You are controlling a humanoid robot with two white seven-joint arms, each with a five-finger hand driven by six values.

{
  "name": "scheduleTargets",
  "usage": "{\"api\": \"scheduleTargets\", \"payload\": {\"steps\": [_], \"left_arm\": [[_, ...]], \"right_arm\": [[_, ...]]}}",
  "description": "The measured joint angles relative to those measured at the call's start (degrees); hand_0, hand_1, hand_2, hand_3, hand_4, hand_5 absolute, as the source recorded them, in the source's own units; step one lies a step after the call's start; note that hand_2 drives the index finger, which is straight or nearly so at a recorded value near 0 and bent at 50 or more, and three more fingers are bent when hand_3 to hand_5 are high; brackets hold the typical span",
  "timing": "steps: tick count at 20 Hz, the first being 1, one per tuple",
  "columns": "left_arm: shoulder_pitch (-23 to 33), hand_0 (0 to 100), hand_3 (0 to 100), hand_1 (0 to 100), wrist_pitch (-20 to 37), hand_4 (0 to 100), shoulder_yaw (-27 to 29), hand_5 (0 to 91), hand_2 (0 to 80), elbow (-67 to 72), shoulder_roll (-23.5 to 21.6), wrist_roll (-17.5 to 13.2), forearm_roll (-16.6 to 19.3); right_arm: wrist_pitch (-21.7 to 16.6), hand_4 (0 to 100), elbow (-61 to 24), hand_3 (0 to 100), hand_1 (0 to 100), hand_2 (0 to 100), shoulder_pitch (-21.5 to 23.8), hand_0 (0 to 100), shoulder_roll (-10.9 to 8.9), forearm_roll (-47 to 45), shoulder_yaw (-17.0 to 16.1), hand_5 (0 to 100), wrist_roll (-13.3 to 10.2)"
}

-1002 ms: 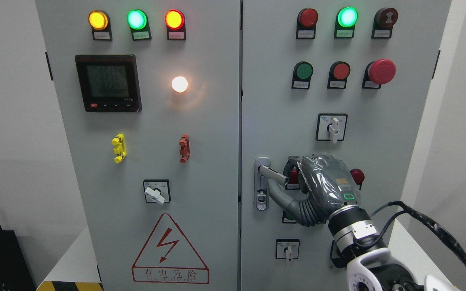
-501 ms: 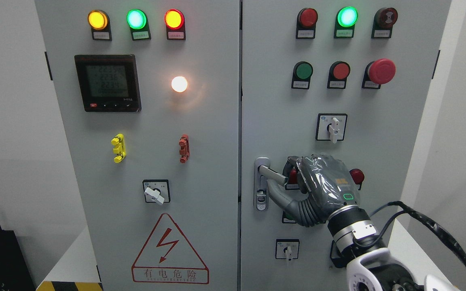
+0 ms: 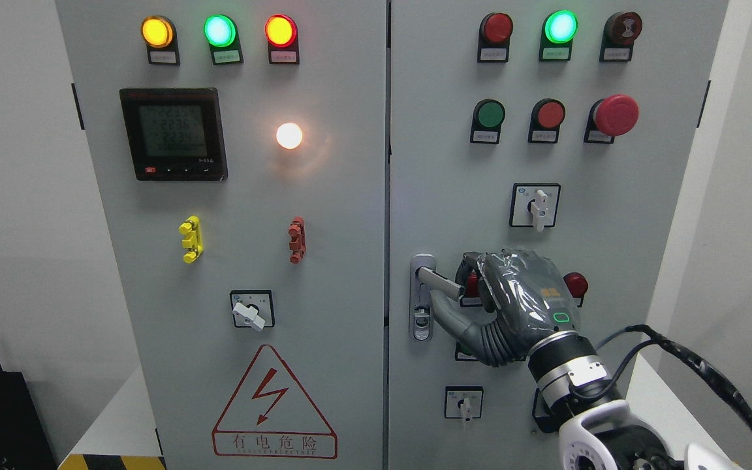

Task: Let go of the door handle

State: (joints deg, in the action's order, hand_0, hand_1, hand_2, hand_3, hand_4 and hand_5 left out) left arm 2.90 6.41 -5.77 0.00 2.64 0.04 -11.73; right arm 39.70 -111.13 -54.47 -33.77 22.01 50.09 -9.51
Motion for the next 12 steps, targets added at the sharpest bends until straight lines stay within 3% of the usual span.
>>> {"api": "scheduleTargets", "payload": {"steps": [12], "left_arm": [[0.00, 12, 0, 39, 0.00, 0, -0.02, 0.0, 0.0, 0.00, 0.00, 0.00, 0.01]], "right_arm": [[-0.74, 97, 0.24, 100, 32, 63, -0.02, 48, 0.01, -0.04, -0.04, 100, 0.01]]}}
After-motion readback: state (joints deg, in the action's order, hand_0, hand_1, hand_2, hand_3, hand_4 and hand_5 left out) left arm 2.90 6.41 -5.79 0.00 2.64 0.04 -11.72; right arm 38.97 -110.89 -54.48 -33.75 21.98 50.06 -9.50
